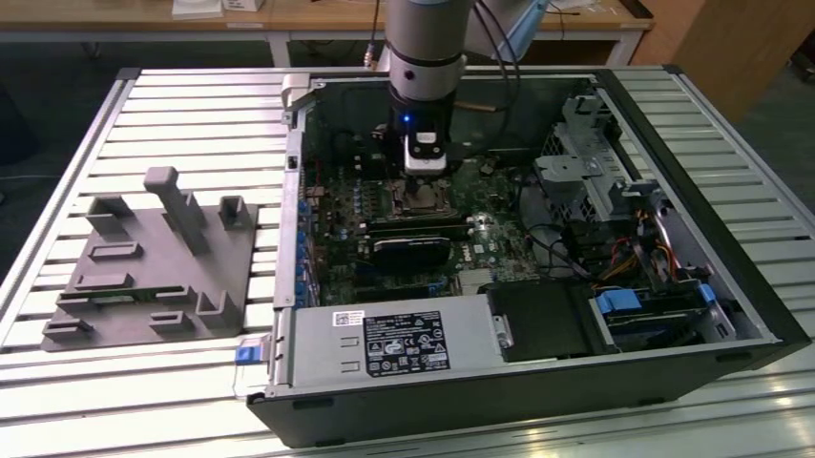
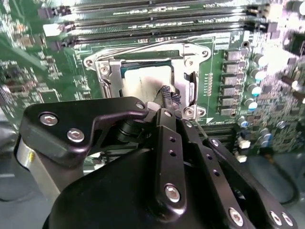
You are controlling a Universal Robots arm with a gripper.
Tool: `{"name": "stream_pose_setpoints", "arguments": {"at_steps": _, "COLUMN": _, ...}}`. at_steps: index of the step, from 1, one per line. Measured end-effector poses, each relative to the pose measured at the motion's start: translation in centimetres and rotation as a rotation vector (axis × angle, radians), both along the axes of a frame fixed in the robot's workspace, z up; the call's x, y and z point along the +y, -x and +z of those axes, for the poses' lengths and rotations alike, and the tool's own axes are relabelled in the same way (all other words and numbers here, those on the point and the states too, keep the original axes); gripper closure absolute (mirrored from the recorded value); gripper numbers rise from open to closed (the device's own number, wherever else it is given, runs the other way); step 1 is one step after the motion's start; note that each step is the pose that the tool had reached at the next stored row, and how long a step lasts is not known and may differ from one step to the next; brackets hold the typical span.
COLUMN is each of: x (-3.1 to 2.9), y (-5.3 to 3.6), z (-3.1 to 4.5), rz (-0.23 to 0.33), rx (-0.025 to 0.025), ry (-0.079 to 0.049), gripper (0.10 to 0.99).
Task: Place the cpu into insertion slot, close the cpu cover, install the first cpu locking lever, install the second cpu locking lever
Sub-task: 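Close the cpu cover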
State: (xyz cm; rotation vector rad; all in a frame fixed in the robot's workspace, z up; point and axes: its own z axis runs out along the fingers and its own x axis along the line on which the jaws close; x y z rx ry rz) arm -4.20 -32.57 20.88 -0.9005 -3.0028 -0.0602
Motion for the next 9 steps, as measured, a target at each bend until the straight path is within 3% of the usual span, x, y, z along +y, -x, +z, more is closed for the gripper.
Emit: {"name": "stream_pose_setpoints", "arguments": {"at_steps": 9, "x": 0.0, "y": 0.0, "z": -0.14, "rz": 0.164, "rx": 0.0, "ry": 0.0, "gripper": 0.98}}
